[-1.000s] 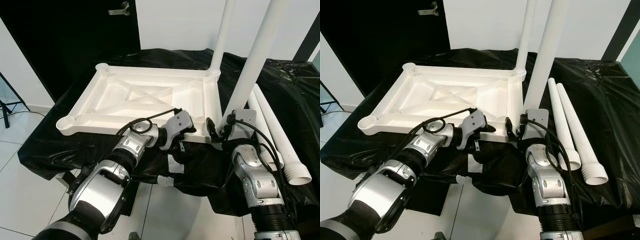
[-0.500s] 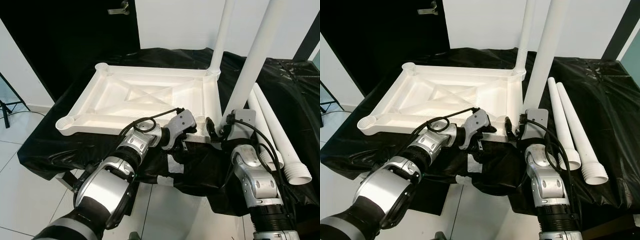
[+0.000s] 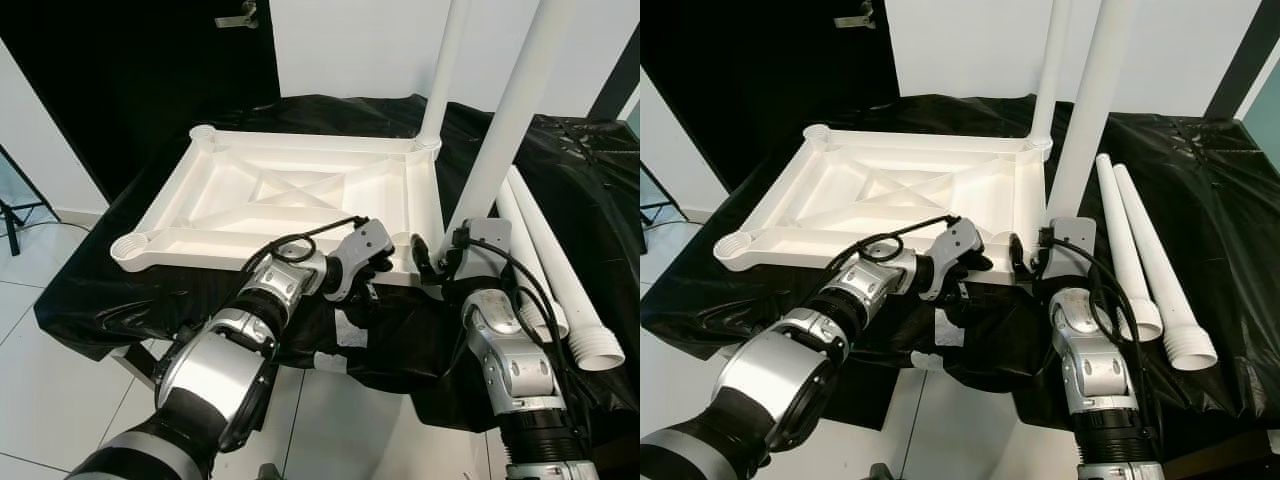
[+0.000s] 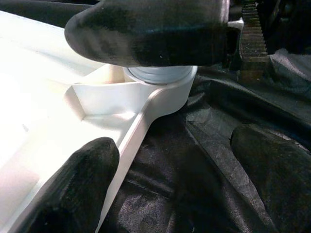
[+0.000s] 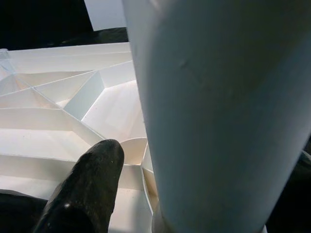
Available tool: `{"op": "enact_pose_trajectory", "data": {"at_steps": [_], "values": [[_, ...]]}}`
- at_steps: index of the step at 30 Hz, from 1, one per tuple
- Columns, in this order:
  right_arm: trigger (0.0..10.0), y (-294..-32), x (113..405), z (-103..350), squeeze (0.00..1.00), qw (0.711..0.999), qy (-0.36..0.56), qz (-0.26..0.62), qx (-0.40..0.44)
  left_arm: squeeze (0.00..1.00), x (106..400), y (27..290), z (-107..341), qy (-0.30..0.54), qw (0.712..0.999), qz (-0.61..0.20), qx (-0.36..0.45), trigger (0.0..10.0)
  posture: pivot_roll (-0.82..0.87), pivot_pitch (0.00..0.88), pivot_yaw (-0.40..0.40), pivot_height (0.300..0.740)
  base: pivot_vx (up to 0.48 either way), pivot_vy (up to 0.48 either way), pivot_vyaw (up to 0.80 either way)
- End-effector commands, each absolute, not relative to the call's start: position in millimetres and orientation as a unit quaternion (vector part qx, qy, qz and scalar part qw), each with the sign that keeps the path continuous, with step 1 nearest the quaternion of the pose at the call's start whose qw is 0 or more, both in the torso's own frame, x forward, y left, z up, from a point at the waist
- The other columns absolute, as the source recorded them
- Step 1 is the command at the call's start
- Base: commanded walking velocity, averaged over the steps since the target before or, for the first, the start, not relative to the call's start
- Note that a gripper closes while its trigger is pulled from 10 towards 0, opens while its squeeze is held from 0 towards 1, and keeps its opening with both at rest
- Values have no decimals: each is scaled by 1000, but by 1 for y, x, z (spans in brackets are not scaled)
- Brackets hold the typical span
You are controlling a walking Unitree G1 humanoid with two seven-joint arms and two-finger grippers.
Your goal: Building children table
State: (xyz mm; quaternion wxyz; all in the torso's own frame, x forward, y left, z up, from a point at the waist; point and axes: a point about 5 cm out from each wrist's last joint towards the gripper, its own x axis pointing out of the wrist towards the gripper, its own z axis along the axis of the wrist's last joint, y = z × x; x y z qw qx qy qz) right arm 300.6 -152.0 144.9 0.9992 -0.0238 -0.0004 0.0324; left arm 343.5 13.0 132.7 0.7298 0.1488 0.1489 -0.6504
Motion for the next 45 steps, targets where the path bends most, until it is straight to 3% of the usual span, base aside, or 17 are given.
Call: {"op": "enact_pose_trajectory", "data": {"at_steps": [1, 9, 15, 21, 32, 33, 35, 36, 38, 39, 41, 43, 44, 45], "values": [[10000, -144, 299, 145, 0, 999, 2, 47, -20, 0, 373, 33, 124, 117, 921, -311, 202, 10000, -83, 0, 44, 740, 0, 0, 0], [10000, -145, 298, 145, 0, 999, 1, 44, -19, 0, 381, 28, 150, 39, 951, -274, 134, 10000, -88, 0, 47, 740, 0, 0, 0], [10000, -144, 298, 144, 0, 999, 3, 44, -19, 0, 379, 25, 152, 27, 949, -288, 122, 10000, -87, 0, 47, 740, 0, 0, 0], [10000, -143, 298, 144, 0, 999, 3, 45, -17, 0, 369, 26, 120, 106, 925, -305, 199, 10000, -82, 0, 47, 740, 0, 0, 0], [10000, -140, 298, 146, 0, 999, -1, 47, -13, 0, 368, 29, 112, 123, 928, -274, 221, 10000, -82, 0, 48, 740, 0, 0, 0], [10000, -140, 298, 146, 0, 999, -1, 47, -13, 0, 367, 28, 110, 129, 924, -284, 222, 5843, -83, 0, 48, 740, 0, 0, 0], [10000, -140, 298, 146, 0, 999, -1, 47, -13, 0, 366, 28, 109, 132, 921, -291, 223, 5843, -83, 0, 48, 740, 0, 0, 0], [10000, -140, 298, 146, 0, 999, 0, 46, -13, 0, 364, 26, 107, 135, 911, -311, 233, 2549, -84, 0, 48, 740, 0, 0, 0], [10000, -141, 298, 146, 0, 999, 0, 45, -13, 0, 361, 24, 105, 138, 904, -327, 239, 2549, -84, 0, 48, 740, 0, 0, 0], [10000, -141, 298, 146, 0, 999, 0, 44, -13, 0, 358, 20, 102, 142, 893, -354, 238, 4157, -84, 0, 48, 740, 0, 0, 0], [10000, -141, 298, 146, 0, 999, 0, 44, -13, 0, 355, 17, 100, 145, 886, -371, 236, 4157, -84, 0, 48, 740, 0, 0, 0], [10000, -141, 298, 146, 0, 999, -1, 43, -14, 0, 340, 5, 87, 156, 845, -441, 259, 667, -82, 0, 47, 740, 0, 0, 0], [10000, -141, 298, 146, 0, 999, -1, 43, -14, 0, 334, 1, 82, 159, 825, -472, 269, 667, -82, 0, 47, 740, 0, 0, 0], [10000, -141, 299, 147, 0, 999, -2, 42, -14, 0, 327, -3, 77, 166, 806, -503, 265, 0, -82, 0, 47, 740, 0, 0, 0]]}}
